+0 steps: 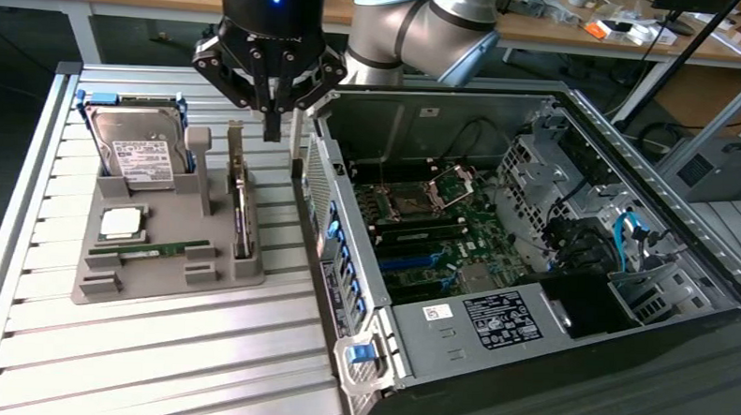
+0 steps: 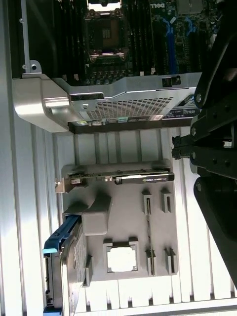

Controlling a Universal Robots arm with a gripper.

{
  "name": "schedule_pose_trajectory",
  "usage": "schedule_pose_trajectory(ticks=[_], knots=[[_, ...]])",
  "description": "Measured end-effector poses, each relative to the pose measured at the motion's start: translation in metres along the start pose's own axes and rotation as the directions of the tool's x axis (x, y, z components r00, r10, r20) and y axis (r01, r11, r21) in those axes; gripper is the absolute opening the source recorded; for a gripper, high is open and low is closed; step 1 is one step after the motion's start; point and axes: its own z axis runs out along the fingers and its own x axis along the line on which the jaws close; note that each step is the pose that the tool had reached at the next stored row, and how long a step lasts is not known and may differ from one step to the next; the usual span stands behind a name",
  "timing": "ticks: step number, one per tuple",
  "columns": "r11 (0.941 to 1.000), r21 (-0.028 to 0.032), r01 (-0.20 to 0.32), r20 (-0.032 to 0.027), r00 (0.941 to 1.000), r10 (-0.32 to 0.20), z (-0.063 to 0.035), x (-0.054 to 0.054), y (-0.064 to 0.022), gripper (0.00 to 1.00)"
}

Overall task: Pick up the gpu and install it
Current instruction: 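Reach for the gpu, then pick up the gpu and move the gpu toward the slot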

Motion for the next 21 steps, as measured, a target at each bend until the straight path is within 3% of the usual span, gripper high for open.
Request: schedule_pose_trajectory(ticks=[4,9,14,16,18,19,20,21], knots=[[1.0,0.0,0.0,0.0,1.0,0.0,0.0,0.002,-0.0002,0.11],[1.0,0.0,0.0,0.0001,1.0,0.0,-0.0005,0.019,-0.0015,0.11],[1.0,0.0,0.0,0.0,1.0,0.0,-0.0005,0.02,-0.0015,0.11],[1.0,0.0,0.0,0.0,1.0,0.0,-0.0005,0.02,-0.0015,0.23],[1.0,0.0,0.0,0.0,1.0,0.0,-0.0005,0.02,-0.0015,0.23],[1.0,-0.0001,0.0,0.0001,1.0,0.0,-0.0005,0.02,-0.0015,0.36],[1.0,0.0,0.0,0.0001,1.0,0.0,-0.0005,0.02,-0.0015,0.42],[1.0,0.0,0.0,0.0,1.0,0.0,-0.0005,0.02,-0.0015,0.42]])
